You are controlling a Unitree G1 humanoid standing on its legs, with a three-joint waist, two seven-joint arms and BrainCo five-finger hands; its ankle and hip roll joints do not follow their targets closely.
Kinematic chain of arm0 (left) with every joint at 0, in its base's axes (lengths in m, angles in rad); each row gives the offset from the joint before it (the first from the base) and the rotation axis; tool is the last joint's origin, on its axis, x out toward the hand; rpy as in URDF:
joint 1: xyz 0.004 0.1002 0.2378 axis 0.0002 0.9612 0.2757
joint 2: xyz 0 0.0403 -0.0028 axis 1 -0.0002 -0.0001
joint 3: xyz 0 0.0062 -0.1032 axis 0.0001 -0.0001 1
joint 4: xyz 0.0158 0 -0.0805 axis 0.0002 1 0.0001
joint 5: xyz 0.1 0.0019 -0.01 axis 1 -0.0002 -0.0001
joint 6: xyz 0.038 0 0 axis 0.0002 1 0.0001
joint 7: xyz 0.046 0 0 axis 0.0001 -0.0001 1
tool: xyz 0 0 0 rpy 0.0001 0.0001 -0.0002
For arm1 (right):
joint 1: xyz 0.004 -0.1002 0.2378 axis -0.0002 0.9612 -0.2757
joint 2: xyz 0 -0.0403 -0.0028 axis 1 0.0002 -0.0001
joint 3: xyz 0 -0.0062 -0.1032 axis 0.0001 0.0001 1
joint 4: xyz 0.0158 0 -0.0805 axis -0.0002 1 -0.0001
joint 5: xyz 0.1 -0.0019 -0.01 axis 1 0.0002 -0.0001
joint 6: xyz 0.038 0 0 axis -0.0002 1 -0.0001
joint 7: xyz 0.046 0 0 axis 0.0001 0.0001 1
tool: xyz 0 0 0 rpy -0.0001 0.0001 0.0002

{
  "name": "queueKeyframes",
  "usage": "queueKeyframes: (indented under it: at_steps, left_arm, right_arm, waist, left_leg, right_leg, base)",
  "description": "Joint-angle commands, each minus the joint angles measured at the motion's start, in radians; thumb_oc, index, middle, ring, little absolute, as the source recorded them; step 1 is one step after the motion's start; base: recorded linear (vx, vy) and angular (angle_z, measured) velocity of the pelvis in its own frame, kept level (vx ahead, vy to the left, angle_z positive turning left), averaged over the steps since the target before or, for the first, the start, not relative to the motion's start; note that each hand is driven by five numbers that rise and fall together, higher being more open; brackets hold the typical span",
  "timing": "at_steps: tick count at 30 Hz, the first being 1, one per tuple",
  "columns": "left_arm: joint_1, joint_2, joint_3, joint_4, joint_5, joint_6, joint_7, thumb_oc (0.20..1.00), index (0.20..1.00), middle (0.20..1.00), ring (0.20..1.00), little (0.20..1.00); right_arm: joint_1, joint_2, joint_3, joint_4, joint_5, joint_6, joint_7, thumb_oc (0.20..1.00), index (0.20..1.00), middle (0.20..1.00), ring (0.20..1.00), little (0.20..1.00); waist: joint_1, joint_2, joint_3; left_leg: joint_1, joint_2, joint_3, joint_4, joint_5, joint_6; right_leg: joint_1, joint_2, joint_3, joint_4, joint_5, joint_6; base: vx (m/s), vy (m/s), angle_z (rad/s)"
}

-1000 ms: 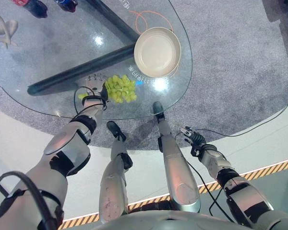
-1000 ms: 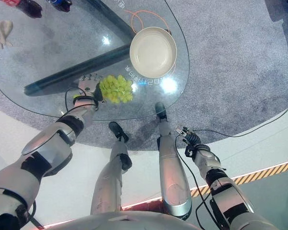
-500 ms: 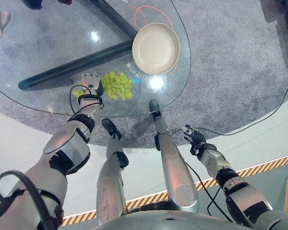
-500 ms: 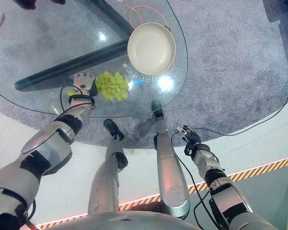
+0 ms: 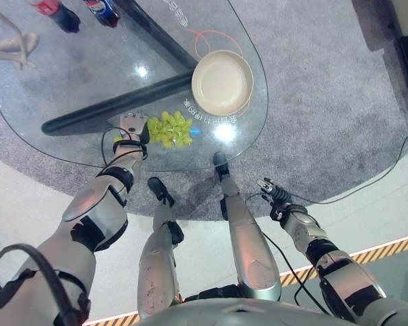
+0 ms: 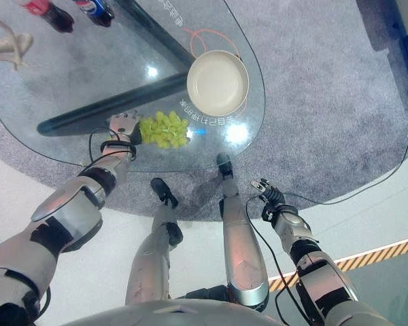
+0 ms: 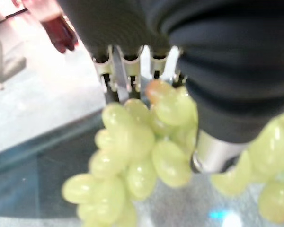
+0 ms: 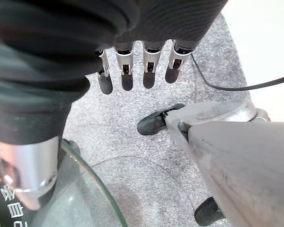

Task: Pick up fruits into the plate

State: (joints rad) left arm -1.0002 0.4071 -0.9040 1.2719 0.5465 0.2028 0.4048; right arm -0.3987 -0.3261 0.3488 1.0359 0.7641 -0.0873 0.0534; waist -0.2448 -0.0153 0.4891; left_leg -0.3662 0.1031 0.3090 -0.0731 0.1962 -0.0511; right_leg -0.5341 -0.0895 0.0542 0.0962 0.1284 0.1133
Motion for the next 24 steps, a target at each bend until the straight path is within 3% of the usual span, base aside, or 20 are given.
queueKeyframes:
  at_steps: [1, 9, 11, 24]
  left_arm:
    - [-0.015, 0.045, 0.084, 0.053, -0.044, -0.026, 0.026, 0.2, 0.2, 0.2, 0.2, 0.2]
    - [0.03, 0.094, 0.135, 0.023, -0.066, -0.107, 0.05, 0.2, 0.2, 0.2, 0.2, 0.2]
    - [0.061, 0.124, 0.156, -0.027, -0.086, -0.136, 0.052, 0.2, 0.2, 0.2, 0.2, 0.2]
    - [0.169, 0.176, 0.203, -0.243, -0.109, -0.158, 0.045, 0.2, 0.2, 0.2, 0.2, 0.2]
  right_arm:
    - [0.024, 0.001, -0.021, -0.004, -0.02, -0.014, 0.004, 1.0, 1.0, 1.0, 1.0, 1.0]
    - [0.028, 0.001, -0.031, 0.011, -0.037, -0.014, 0.006, 1.0, 1.0, 1.0, 1.0, 1.0]
    - [0.042, -0.002, -0.039, 0.01, -0.049, -0.012, 0.004, 1.0, 1.0, 1.0, 1.0, 1.0]
    - [0.1, -0.009, -0.074, 0.019, -0.081, -0.016, 0.01, 1.0, 1.0, 1.0, 1.0, 1.0]
  waist:
    - [0.022, 0.0, 0.031]
    - [0.045, 0.01, 0.031]
    - [0.058, 0.023, 0.005]
    - [0.096, 0.056, -0.048]
  left_leg:
    - [0.004, 0.013, -0.099, 0.096, -0.156, -0.051]
    - [0.115, 0.016, -0.103, 0.07, -0.168, -0.051]
    - [0.146, 0.014, -0.105, 0.058, -0.17, -0.051]
    - [0.203, -0.005, -0.125, 0.049, -0.188, -0.038]
  right_leg:
    - [0.034, 0.045, -0.06, 0.048, -0.101, -0.025]
    - [0.149, 0.025, -0.081, 0.031, -0.117, -0.018]
    - [0.186, 0.016, -0.091, 0.015, -0.118, -0.018]
    - [0.267, -0.007, -0.12, 0.006, -0.143, -0.021]
  base:
    - [0.02, 0.037, 0.05]
    - [0.04, 0.045, 0.07]
    - [0.06, 0.059, 0.08]
    - [0.04, 0.032, 0.06]
